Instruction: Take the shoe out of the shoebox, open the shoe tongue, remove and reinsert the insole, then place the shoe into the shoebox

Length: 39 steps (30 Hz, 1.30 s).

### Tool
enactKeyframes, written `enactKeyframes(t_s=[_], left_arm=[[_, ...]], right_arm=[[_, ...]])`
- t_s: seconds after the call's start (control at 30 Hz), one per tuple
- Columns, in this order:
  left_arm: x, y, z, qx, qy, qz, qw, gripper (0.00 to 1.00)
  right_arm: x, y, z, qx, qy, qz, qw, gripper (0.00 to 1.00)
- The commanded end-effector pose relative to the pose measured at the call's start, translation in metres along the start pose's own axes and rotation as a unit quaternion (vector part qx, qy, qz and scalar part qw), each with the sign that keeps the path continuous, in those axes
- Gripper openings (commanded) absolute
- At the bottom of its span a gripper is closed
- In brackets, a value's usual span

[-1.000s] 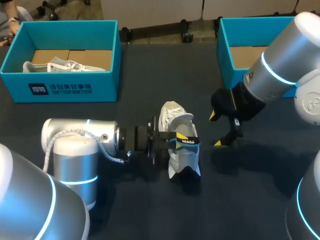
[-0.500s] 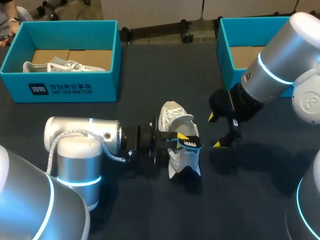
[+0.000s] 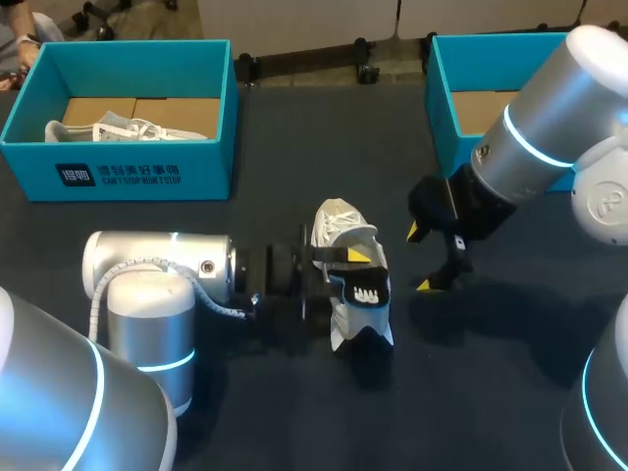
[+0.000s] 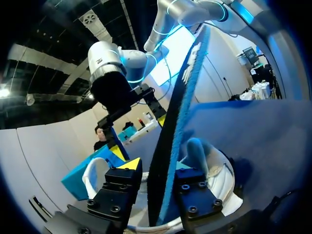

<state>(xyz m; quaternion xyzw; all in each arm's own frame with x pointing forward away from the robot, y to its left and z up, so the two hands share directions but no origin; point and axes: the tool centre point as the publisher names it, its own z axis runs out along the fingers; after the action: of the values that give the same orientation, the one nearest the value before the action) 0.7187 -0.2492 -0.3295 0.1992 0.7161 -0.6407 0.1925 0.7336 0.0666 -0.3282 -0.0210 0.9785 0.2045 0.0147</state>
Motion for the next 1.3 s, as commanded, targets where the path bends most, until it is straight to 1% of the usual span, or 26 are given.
enactKeyframes(t_s=[0.03,0.1,0.27,0.33,0.4,0.43,0.47,0.57,0.63,0.93,1.2,1.3], left_arm=[[-0.001,-0.011,-0.008,-0.002,0.0,0.001,1.0,0.32],[-0.001,-0.015,-0.01,-0.005,0.008,-0.003,1.0,0.34],[0.001,-0.022,-0.014,-0.008,0.016,-0.01,1.0,0.29],[0.002,-0.024,-0.017,-0.02,0.024,-0.018,0.999,0.24],[0.004,-0.024,-0.02,-0.048,0.048,-0.023,0.997,0.22],[0.005,-0.024,-0.021,-0.056,0.051,-0.03,0.997,0.22],[0.005,-0.024,-0.021,-0.054,0.048,-0.036,0.997,0.2],[0.006,-0.023,-0.022,-0.069,0.056,-0.035,0.995,0.12],[0.005,-0.021,-0.022,-0.072,0.058,-0.037,0.995,0.0],[0.005,-0.007,-0.019,-0.088,0.066,-0.035,0.993,0.0],[0.007,0.013,-0.018,-0.109,0.072,-0.034,0.991,0.0],[0.006,0.018,-0.017,-0.115,0.069,-0.034,0.99,0.0]], right_arm=[[0.001,0.001,0.002,0.002,-0.002,0.001,1.0,1.0],[0.001,0.001,0.002,0.002,-0.002,0.001,1.0,1.0],[0.001,0.002,0.001,0.003,-0.003,0.001,1.0,1.0],[0.001,0.002,0.001,0.003,-0.003,0.002,1.0,1.0],[0.001,0.002,0.001,0.003,-0.003,0.002,1.0,1.0],[0.001,0.002,0.001,0.003,-0.004,0.002,1.0,1.0],[0.001,0.003,0.001,0.002,-0.004,0.003,1.0,1.0],[0.001,0.003,0.002,0.001,-0.003,0.003,1.0,1.0],[0.001,0.003,0.002,0.0,-0.003,0.003,1.0,1.0],[0.001,0.002,0.003,-0.001,-0.002,0.006,1.0,1.0],[-0.003,0.004,0.006,-0.003,-0.002,0.004,1.0,1.0],[-0.003,0.005,0.006,-0.002,-0.001,0.004,1.0,1.0]])
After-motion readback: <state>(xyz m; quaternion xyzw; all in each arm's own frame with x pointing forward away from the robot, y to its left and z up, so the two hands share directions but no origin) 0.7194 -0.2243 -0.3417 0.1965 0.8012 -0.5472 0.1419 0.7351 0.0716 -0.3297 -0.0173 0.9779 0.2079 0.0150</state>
